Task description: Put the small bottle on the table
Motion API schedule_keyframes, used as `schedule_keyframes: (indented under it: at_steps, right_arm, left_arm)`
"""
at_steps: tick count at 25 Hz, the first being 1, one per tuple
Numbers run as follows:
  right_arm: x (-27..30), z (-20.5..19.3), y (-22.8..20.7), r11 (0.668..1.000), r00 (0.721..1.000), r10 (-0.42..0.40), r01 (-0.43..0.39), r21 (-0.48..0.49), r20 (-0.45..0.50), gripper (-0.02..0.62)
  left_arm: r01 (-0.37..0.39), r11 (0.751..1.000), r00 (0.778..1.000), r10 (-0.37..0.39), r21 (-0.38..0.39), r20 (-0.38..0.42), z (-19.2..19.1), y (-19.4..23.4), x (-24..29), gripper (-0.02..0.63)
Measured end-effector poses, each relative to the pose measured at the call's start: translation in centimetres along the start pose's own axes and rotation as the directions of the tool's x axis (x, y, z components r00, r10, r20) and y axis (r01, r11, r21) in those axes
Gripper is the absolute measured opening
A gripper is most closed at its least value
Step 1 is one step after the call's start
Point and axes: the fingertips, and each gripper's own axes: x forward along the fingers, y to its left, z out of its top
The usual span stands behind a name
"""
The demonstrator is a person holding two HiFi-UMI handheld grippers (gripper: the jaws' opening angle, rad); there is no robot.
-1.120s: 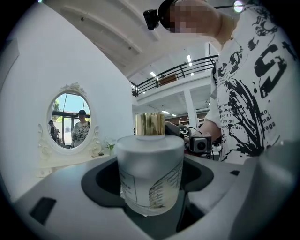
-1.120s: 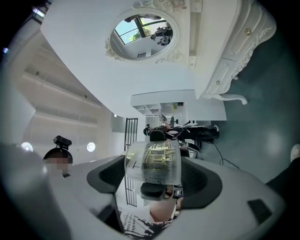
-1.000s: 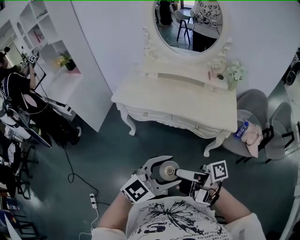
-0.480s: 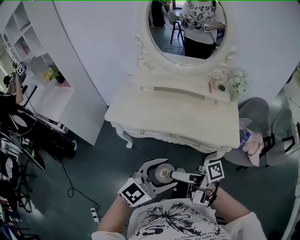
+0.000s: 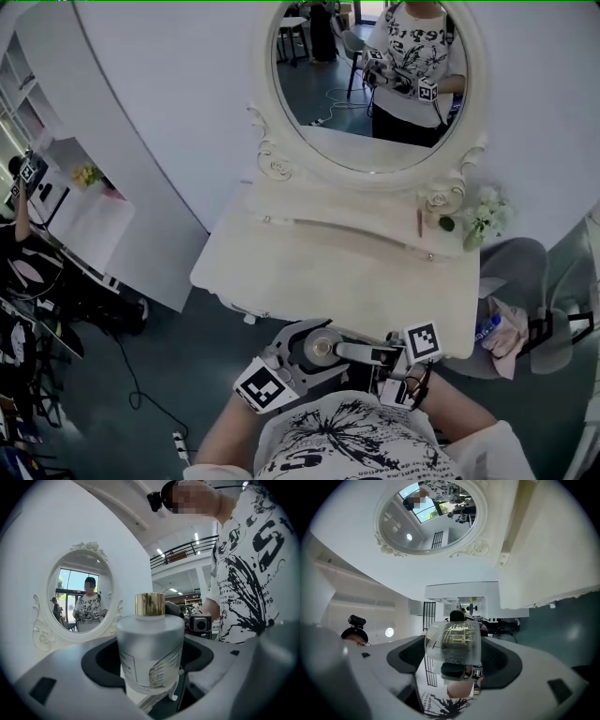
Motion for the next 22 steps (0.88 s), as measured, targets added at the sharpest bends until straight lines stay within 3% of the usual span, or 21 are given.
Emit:
schedule_keyframes:
  at_steps: [5, 9, 16, 22]
  right_arm:
    - [-1.1, 5.8, -1.1, 1.0, 1.0, 0.0, 0.0, 0.019, -0.001, 0.368]
    - [-1.5, 9.7, -2.8, 0.999, 0.998, -0.015, 0.012, 0.046, 0.053, 0.368]
    - [-1.1, 16.1, -6.3, 0.997, 0.976, -0.044, 0.029, 0.077, 0.212, 0.368]
    - [-0.3, 20.5, -9.4, 0.992, 0.924, -0.085, 0.045, 0.114, 0.372, 0.37]
  left_arm:
    - [-0.003, 1.0, 0.999, 0.003, -0.022, -0.032, -1.2, 4.6, 3.8, 0.35]
    - [0.032, 0.998, 0.997, -0.035, -0.053, -0.071, -3.2, 7.7, 5.9, 0.35]
    - [0.17, 0.98, 0.981, -0.178, -0.098, -0.078, -6.3, 13.5, 8.3, 0.35]
    - [0.312, 0.939, 0.942, -0.325, -0.144, -0.082, -8.9, 17.7, 9.3, 0.35]
